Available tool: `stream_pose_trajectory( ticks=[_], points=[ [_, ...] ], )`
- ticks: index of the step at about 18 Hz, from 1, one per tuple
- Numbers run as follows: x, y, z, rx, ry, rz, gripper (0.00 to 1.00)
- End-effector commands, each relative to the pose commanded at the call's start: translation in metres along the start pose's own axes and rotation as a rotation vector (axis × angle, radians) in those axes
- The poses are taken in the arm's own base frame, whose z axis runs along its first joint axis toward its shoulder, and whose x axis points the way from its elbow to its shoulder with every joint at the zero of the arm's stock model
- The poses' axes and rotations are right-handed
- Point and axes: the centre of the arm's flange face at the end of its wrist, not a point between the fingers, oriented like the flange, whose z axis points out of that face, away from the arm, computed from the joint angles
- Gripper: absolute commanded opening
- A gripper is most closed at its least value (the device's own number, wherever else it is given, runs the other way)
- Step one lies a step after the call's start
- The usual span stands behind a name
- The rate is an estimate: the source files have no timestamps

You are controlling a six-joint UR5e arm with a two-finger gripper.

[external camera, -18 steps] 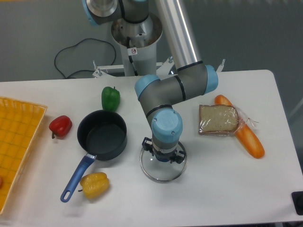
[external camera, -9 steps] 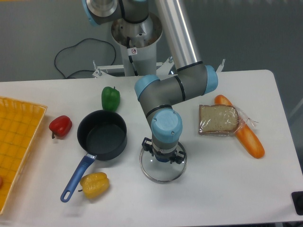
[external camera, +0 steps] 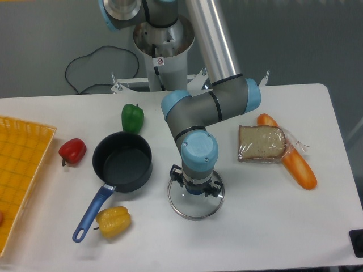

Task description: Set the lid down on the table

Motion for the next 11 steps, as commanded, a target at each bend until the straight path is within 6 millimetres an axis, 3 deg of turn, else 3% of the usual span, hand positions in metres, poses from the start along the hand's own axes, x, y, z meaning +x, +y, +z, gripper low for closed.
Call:
stream_pose_trajectory(
  ticks=[5, 7, 11],
  points=[
    [0.0, -0.006, -0.027, 0.033, -0.036, 0.009, 1.0],
    [0.013, -0.019, -0.042, 0.043, -0.071, 0.072, 1.0],
    [0.03, -0.024, -0.072, 0.032, -0.147, 0.18, 1.0]
  ],
)
